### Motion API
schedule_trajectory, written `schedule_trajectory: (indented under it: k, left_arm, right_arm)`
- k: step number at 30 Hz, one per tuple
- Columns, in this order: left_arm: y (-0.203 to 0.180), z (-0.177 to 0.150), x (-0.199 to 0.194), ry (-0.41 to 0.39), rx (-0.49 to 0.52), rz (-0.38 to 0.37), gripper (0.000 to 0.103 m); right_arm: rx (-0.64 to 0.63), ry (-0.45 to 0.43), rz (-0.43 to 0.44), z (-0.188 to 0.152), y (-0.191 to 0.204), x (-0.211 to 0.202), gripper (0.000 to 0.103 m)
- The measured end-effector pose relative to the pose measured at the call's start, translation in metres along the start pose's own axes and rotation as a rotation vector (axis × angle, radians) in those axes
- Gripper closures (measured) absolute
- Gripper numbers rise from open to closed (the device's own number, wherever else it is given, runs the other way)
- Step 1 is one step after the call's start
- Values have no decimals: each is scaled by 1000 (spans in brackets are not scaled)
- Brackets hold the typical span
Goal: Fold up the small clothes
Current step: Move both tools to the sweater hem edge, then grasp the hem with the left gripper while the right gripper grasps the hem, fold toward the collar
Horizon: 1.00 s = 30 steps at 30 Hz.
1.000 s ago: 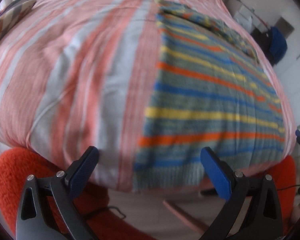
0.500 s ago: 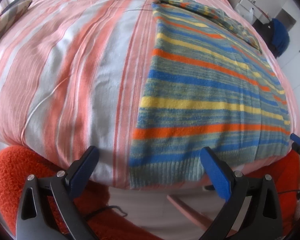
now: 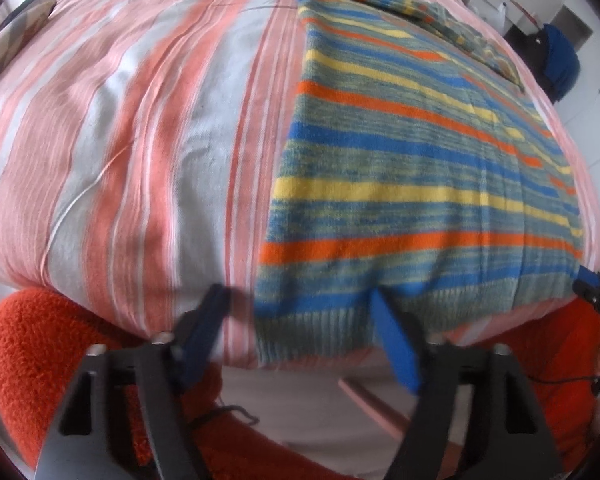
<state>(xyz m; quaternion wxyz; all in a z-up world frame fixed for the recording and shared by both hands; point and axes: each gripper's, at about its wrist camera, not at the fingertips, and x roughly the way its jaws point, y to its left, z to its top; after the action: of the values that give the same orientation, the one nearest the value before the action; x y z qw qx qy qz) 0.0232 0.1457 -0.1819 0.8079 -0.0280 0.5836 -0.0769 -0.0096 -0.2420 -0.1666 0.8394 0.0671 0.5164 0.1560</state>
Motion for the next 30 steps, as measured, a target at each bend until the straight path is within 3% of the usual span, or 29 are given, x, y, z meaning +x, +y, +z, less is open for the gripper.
schedule_trajectory:
  k: [2,4,5,7,12,18,23,30]
  left_arm:
    - [-2,-1,0,11,9,-6,57]
    - [-4,-1,2,23,17,-13,72]
    - [-5,-2,2,29,22,-18,87]
    - [-5,-1,1,38,18,-39,95]
    - [0,-1,-18,17,-28,-147,98]
    - [8,24,-59,-112,-89,-308,98]
    - [15,86,-70,-268,-139,-339,98]
    - [17,205,-43,-313,-171,-316,98]
  right_arm:
    - [-2,12,-19,1,0,2,58]
    - [9,21,-31,1,-3,4,80]
    - [15,24,-35,1,-5,4,99]
    - [38,26,-28,1,-10,2,99]
    - [88,-16,30,5,-16,-16,99]
    - [155,-124,139,26,-24,-47,99]
    - [184,-228,156,73,-38,-58,99]
    - [186,-355,103,186,-68,-47,99]
